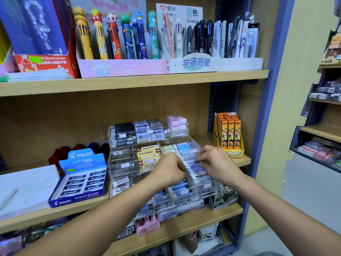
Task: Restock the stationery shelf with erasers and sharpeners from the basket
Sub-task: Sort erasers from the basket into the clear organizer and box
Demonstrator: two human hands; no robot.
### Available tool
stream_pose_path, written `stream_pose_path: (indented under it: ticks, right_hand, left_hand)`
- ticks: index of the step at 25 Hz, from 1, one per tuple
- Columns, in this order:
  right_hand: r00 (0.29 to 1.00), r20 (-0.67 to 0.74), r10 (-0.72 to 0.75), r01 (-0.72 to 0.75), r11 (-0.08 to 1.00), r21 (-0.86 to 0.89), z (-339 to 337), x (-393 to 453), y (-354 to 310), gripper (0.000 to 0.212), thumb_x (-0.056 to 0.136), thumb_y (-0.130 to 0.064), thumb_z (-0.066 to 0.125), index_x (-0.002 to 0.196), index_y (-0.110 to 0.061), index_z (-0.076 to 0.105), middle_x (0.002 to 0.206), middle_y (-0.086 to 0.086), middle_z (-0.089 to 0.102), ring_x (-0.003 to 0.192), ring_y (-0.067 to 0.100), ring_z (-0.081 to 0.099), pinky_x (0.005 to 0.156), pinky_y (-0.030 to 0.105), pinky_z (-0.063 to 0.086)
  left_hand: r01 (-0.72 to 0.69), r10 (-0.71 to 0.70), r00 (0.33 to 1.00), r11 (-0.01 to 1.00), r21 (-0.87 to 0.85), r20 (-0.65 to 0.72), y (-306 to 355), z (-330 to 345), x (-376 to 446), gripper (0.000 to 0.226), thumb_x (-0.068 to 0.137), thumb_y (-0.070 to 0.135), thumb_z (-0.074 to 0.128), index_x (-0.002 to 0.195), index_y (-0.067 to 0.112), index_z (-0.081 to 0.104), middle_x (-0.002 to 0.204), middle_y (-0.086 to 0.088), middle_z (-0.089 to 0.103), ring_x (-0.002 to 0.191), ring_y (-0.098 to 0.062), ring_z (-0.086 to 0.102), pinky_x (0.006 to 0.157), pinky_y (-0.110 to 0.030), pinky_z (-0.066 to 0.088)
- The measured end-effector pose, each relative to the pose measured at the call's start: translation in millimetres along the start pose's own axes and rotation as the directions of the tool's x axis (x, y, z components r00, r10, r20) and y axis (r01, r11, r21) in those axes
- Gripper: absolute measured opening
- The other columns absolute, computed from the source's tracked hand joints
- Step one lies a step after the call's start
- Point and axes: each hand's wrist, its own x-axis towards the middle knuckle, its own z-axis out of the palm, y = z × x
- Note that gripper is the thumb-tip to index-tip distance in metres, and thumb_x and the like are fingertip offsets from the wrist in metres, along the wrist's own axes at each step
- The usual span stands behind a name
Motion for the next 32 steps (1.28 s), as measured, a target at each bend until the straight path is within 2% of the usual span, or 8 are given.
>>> stream_pose_path:
  ticks: [6, 10, 13, 16, 18, 23, 29, 32]
  right_hand:
    - [0.998, -0.059, 0.035, -0.019, 0.968, 0.252, -10.3, -11.6, -57.4, 0.033, 0.085, 0.0, 0.059, 0.103, -0.022, 0.077, 0.097, -0.011, 0.068, 0.088, 0.006, 0.062, 0.083, 0.029, 0.053]
    - [0.999, 0.019, 0.027, -0.033, 0.849, 0.527, 8.7, -47.5, -120.5, 0.025, 0.074, -0.013, 0.054, 0.091, -0.024, 0.068, 0.081, -0.006, 0.07, 0.072, 0.016, 0.065, 0.07, 0.039, 0.056]
    - [0.992, 0.111, -0.057, -0.021, 0.802, 0.598, 37.4, -70.6, -149.9, 0.019, 0.07, -0.011, 0.052, 0.081, -0.023, 0.061, 0.074, 0.0, 0.068, 0.068, 0.019, 0.064, 0.065, 0.039, 0.053]
    - [0.956, 0.269, -0.12, -0.025, 0.876, 0.481, 83.7, -91.4, -161.4, 0.014, 0.07, -0.012, 0.051, 0.077, -0.021, 0.06, 0.07, -0.001, 0.067, 0.067, 0.016, 0.063, 0.061, 0.035, 0.052]
    - [0.894, 0.422, -0.15, -0.006, 0.938, 0.345, 129.0, -103.6, -163.1, 0.011, 0.073, -0.014, 0.054, 0.081, -0.015, 0.061, 0.074, 0.003, 0.066, 0.071, 0.021, 0.061, 0.062, 0.037, 0.05]
    - [0.713, 0.696, -0.09, -0.03, 0.987, 0.159, 233.8, -119.3, -165.0, 0.006, 0.083, -0.008, 0.058, 0.084, -0.01, 0.064, 0.092, 0.019, 0.07, 0.087, 0.029, 0.066, 0.063, 0.032, 0.042]
    - [0.427, 0.903, 0.05, 0.0, 0.998, -0.056, 347.0, -167.0, -133.9, 0.016, 0.087, -0.008, 0.059, 0.1, -0.003, 0.067, 0.1, 0.021, 0.068, 0.087, 0.026, 0.064, 0.063, 0.029, 0.04]
    - [0.312, 0.94, 0.136, 0.045, 0.986, -0.157, 389.2, -204.8, -103.5, 0.033, 0.089, -0.009, 0.061, 0.121, -0.001, 0.062, 0.121, 0.017, 0.065, 0.109, 0.03, 0.063, 0.085, 0.032, 0.053]
  left_hand:
    - [-0.035, 0.041, 0.991, 0.998, 0.053, -0.125, -0.8, -22.0, -31.4, 0.016, 0.081, 0.009, 0.059, 0.084, 0.015, 0.074, 0.088, -0.006, 0.073, 0.088, -0.025, 0.066, 0.075, -0.034, 0.055]
    - [-0.078, 0.096, 0.977, 0.992, 0.102, -0.188, -24.0, -36.6, -87.3, 0.012, 0.077, 0.013, 0.057, 0.079, 0.013, 0.069, 0.077, -0.006, 0.068, 0.079, -0.025, 0.062, 0.063, -0.031, 0.046]
    - [-0.04, 0.055, 0.991, 0.992, 0.123, -0.119, -56.2, -38.2, -138.0, 0.01, 0.077, 0.012, 0.056, 0.072, 0.013, 0.064, 0.065, 0.0, 0.062, 0.066, -0.017, 0.055, 0.058, -0.03, 0.042]
    - [0.023, -0.035, 0.996, 0.989, 0.145, 0.079, -96.0, -17.8, -170.2, 0.01, 0.077, 0.013, 0.055, 0.069, 0.008, 0.058, 0.066, -0.01, 0.063, 0.069, -0.025, 0.063, 0.059, -0.033, 0.047]
    - [0.094, -0.137, 0.97, 0.974, 0.205, 0.203, -130.7, 10.1, -180.6, 0.015, 0.08, 0.014, 0.057, 0.067, 0.011, 0.049, 0.074, -0.014, 0.063, 0.081, -0.032, 0.065, 0.061, -0.03, 0.042]
    - [0.268, -0.336, 0.89, 0.933, 0.241, 0.309, -217.0, 103.7, -180.2, 0.011, 0.084, 0.013, 0.059, 0.093, 0.01, 0.065, 0.101, -0.017, 0.07, 0.098, -0.031, 0.068, 0.071, -0.032, 0.049]
    - [0.386, -0.44, 0.749, 0.897, 0.215, 0.495, -288.3, 215.7, -195.6, 0.019, 0.086, 0.007, 0.058, 0.102, 0.002, 0.068, 0.1, -0.018, 0.069, 0.097, -0.032, 0.068, 0.071, -0.033, 0.05]
    - [0.4, -0.47, 0.671, 0.881, 0.254, 0.573, -319.8, 255.4, -226.1, 0.032, 0.087, 0.012, 0.064, 0.118, 0.001, 0.063, 0.118, -0.016, 0.067, 0.106, -0.031, 0.065, 0.087, -0.035, 0.053]
